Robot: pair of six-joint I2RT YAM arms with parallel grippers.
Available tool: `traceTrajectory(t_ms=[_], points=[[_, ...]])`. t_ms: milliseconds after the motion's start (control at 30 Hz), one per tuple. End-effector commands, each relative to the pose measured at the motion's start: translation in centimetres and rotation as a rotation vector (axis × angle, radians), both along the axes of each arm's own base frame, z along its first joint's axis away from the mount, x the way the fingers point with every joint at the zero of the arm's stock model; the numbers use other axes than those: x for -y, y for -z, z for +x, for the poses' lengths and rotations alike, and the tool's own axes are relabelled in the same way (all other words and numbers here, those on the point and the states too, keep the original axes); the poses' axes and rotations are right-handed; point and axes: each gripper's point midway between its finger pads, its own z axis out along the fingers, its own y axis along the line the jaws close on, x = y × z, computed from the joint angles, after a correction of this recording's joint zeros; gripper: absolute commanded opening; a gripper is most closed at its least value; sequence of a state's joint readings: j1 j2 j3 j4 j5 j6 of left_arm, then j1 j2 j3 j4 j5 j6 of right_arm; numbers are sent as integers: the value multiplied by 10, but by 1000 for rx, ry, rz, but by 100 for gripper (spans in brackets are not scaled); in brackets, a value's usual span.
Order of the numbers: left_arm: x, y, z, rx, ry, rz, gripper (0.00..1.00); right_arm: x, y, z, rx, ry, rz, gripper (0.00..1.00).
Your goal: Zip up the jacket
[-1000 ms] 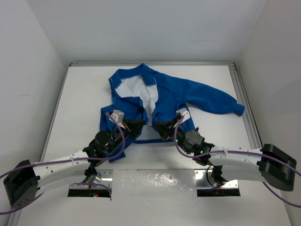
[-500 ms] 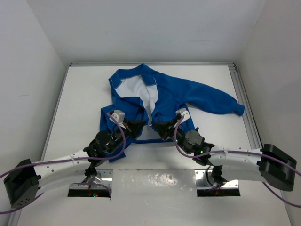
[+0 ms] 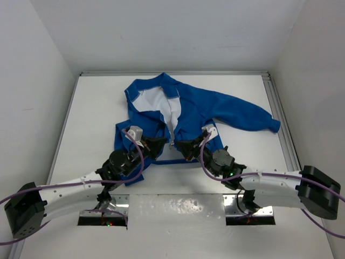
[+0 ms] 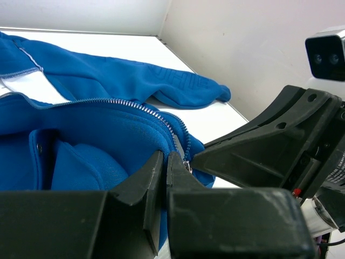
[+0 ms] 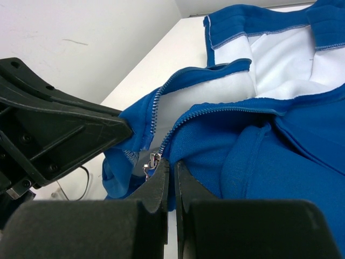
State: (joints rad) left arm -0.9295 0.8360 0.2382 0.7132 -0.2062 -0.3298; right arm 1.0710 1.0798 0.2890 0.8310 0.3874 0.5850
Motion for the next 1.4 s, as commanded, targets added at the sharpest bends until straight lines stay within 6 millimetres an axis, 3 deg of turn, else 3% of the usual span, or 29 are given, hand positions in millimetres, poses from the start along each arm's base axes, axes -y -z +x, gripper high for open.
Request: traceTrajectory(t_ms=[0,967,1367], points=[[-1,-23,-1,56,2,-70,0,-8,-35,-4,38,-31,107,0],[9,-22,-6,54,55,-70,0,-5,-39,-3,52,-17,119,0],[13,-20,-8,47,79,-65,0,-3,-59,2,95,15,170,0]])
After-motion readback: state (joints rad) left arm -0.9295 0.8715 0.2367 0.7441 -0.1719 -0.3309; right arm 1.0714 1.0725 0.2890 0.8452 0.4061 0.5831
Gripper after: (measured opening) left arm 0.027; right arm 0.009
